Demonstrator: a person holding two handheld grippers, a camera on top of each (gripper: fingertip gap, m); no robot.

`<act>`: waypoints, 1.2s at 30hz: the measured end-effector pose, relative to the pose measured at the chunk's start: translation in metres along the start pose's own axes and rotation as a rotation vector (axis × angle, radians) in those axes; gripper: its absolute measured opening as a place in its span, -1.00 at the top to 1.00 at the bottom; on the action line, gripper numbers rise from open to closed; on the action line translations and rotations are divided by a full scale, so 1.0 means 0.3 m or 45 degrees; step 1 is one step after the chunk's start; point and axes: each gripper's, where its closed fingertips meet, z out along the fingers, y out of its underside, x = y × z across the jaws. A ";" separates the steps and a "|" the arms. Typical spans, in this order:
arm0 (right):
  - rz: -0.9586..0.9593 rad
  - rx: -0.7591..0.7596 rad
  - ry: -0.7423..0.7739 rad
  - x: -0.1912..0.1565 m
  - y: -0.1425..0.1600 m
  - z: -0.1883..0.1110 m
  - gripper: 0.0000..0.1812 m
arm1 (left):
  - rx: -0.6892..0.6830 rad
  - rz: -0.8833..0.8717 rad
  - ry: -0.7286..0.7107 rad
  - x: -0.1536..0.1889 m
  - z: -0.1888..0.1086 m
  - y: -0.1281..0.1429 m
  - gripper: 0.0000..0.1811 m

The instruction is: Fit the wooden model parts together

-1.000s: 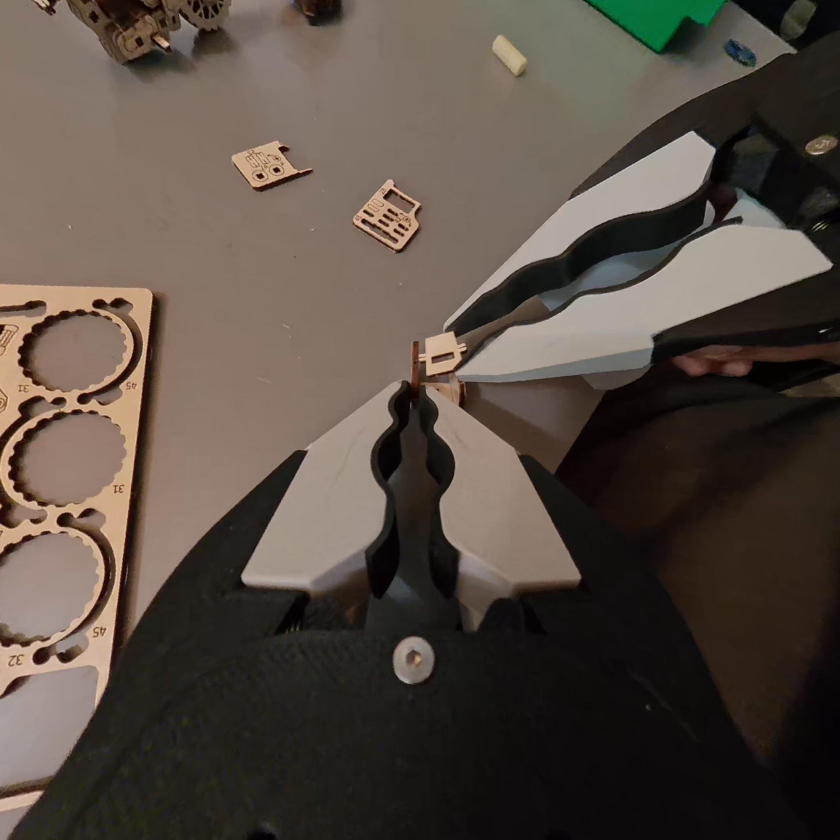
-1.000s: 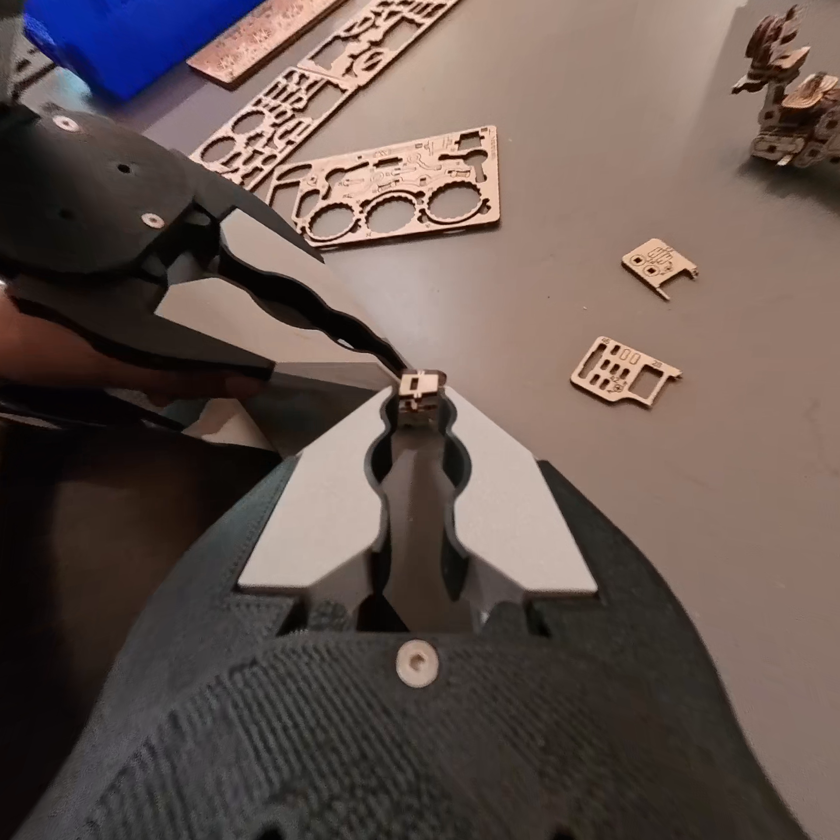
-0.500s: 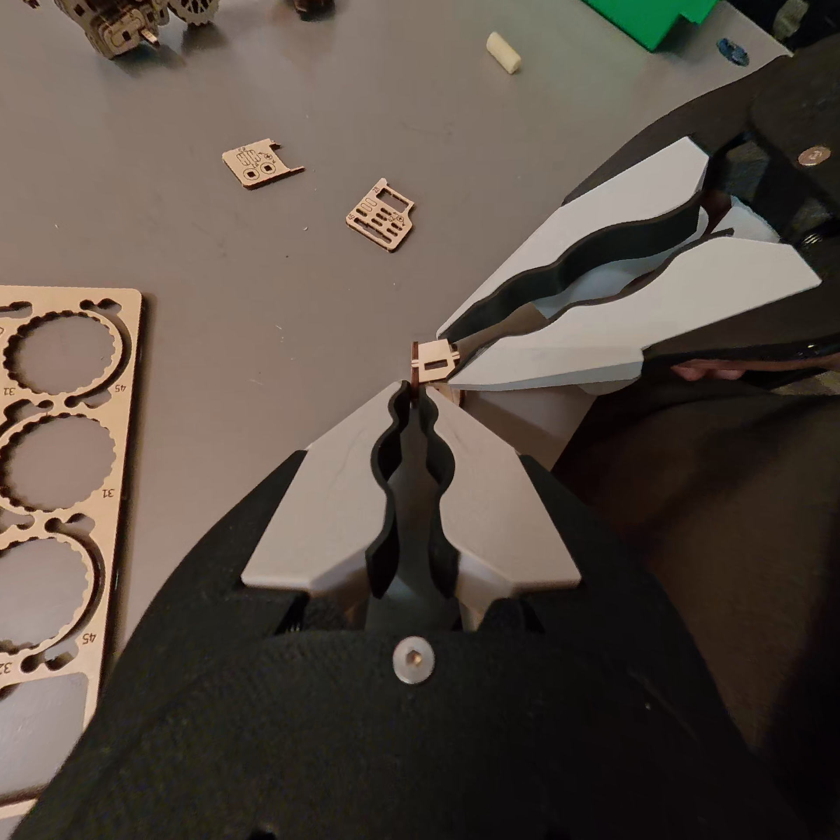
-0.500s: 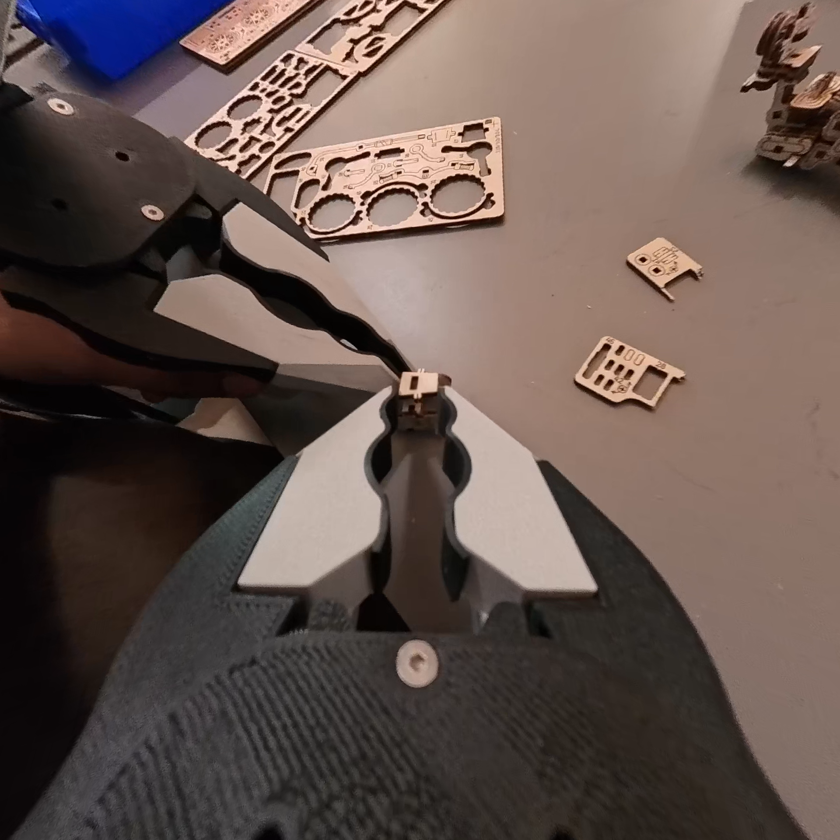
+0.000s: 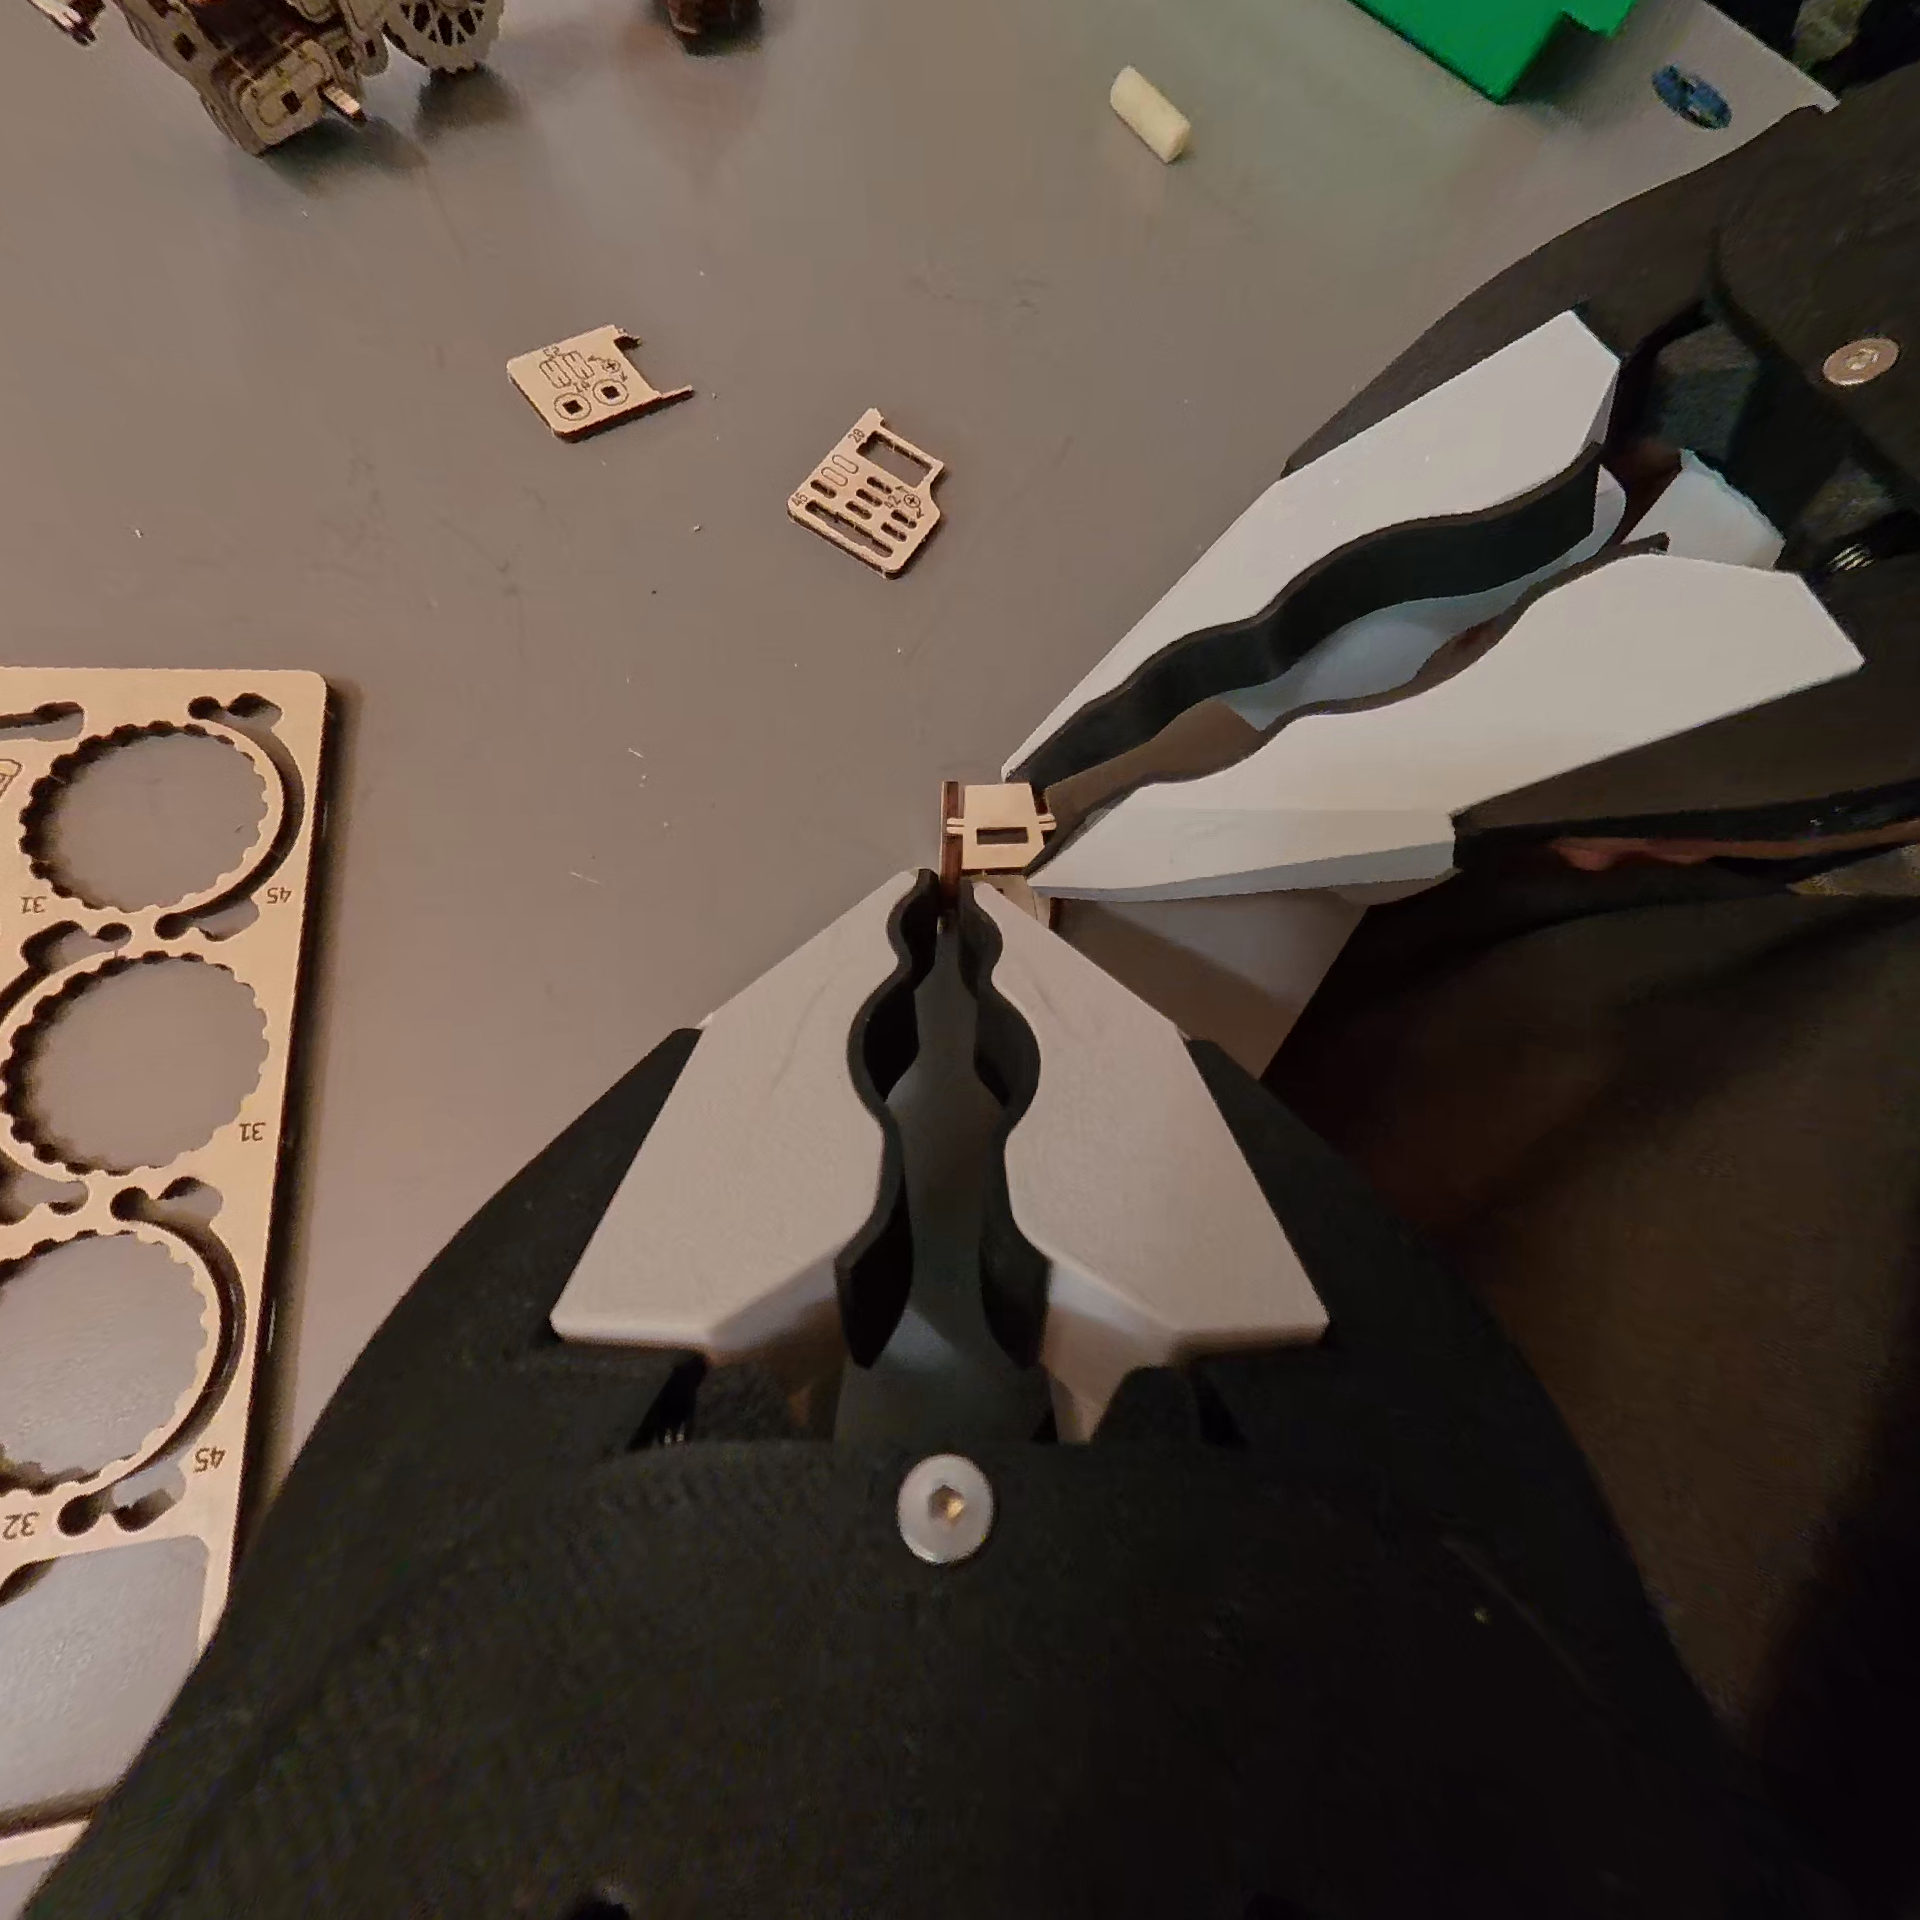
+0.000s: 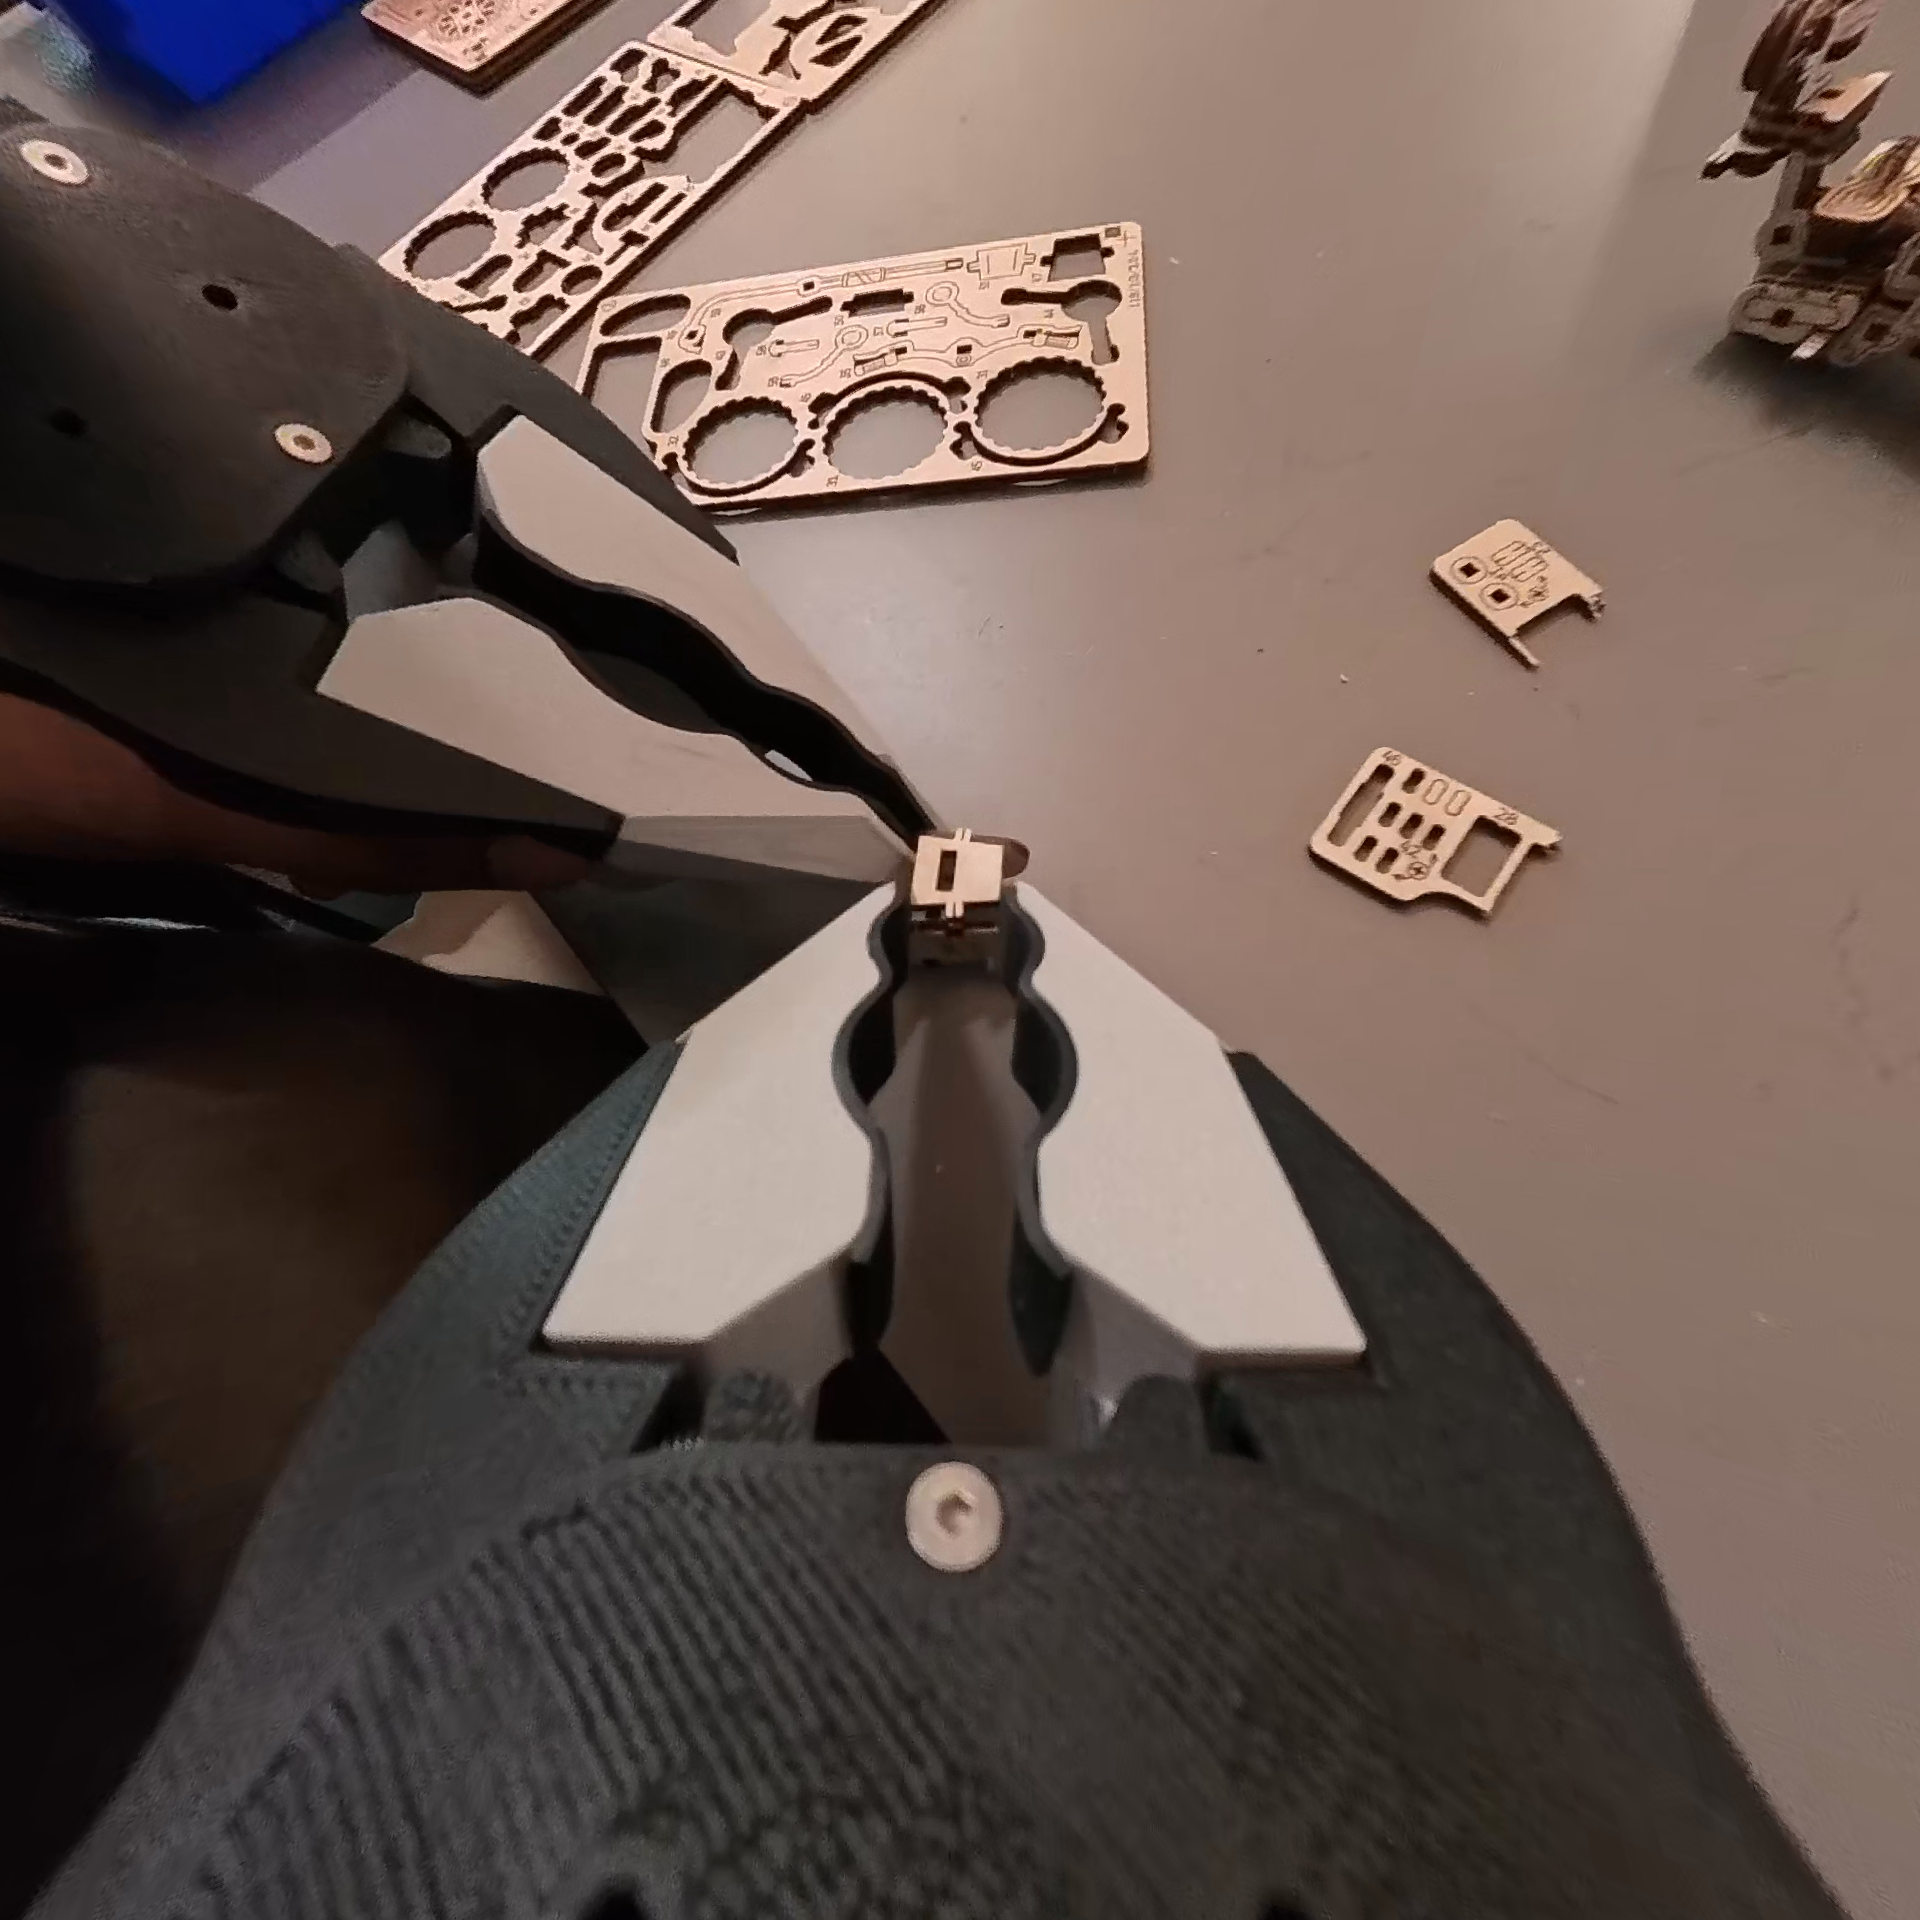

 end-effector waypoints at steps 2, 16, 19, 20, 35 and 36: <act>-0.006 0.008 0.003 0.000 -0.004 -0.002 0.83 | 0.000 0.001 -0.001 0.000 0.000 0.000 0.99; -0.042 0.001 0.007 -0.003 0.003 0.002 0.83 | 0.000 0.006 -0.001 0.003 0.001 0.001 0.99; -0.042 0.006 0.008 -0.003 0.001 0.000 0.83 | -0.001 0.004 0.004 0.005 0.001 0.001 0.99; -0.043 0.007 0.010 -0.002 0.000 -0.001 0.83 | -0.001 0.005 0.004 0.005 0.001 0.001 0.99; -0.060 -0.003 0.025 0.003 0.006 -0.003 0.82 | 0.001 0.003 0.005 0.005 0.002 0.001 0.99; -0.063 -0.004 0.027 0.003 0.006 -0.003 0.82 | 0.001 0.003 0.004 0.005 0.002 0.001 0.99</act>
